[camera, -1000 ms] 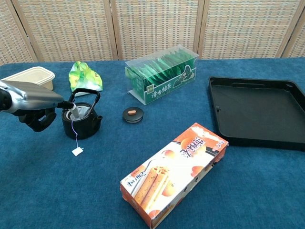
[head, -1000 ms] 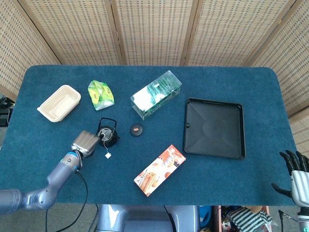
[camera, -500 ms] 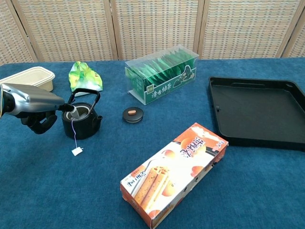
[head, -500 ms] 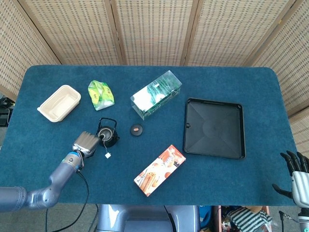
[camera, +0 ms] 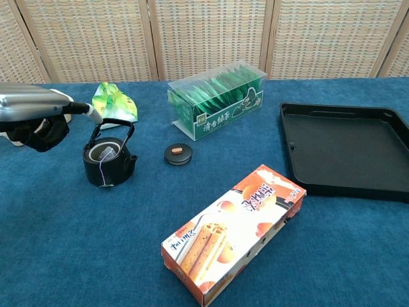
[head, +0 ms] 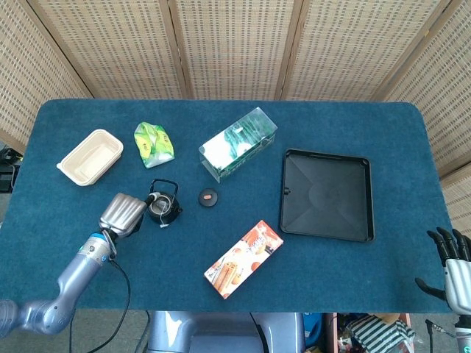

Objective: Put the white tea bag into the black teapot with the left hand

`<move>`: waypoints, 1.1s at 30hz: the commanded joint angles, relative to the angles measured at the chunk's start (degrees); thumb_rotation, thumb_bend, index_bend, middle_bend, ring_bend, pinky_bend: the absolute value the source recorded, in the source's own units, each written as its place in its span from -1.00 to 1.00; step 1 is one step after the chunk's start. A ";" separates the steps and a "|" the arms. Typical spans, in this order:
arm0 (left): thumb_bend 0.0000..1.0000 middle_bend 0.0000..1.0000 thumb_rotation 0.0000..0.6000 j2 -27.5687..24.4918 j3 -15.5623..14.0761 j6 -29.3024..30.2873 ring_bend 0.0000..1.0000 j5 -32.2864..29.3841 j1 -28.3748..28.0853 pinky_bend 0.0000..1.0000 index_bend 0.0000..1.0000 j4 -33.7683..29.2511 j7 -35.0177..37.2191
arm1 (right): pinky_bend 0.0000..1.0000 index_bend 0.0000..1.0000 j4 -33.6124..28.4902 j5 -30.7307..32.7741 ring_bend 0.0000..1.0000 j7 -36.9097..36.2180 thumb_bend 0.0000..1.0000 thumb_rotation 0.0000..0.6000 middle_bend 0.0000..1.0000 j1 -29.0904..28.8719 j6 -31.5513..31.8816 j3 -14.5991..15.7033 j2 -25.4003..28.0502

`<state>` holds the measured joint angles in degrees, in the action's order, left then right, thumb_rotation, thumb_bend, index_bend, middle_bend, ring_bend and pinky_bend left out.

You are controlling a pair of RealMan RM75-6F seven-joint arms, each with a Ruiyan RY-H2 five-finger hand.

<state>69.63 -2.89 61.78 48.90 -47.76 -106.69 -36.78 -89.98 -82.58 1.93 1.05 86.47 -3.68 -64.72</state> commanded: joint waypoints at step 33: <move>0.10 -0.88 1.00 -0.80 -3.20 30.82 -0.99 29.74 32.70 -0.84 -0.77 8.53 27.70 | -0.75 -0.71 -1.42 -3.63 -1.00 1.99 -1.00 1.00 -0.66 -3.33 -0.88 -0.70 1.04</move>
<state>69.07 -5.85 92.34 78.52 -15.83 -97.97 -9.09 -91.35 -86.21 3.88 -2.24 85.64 -4.38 -63.68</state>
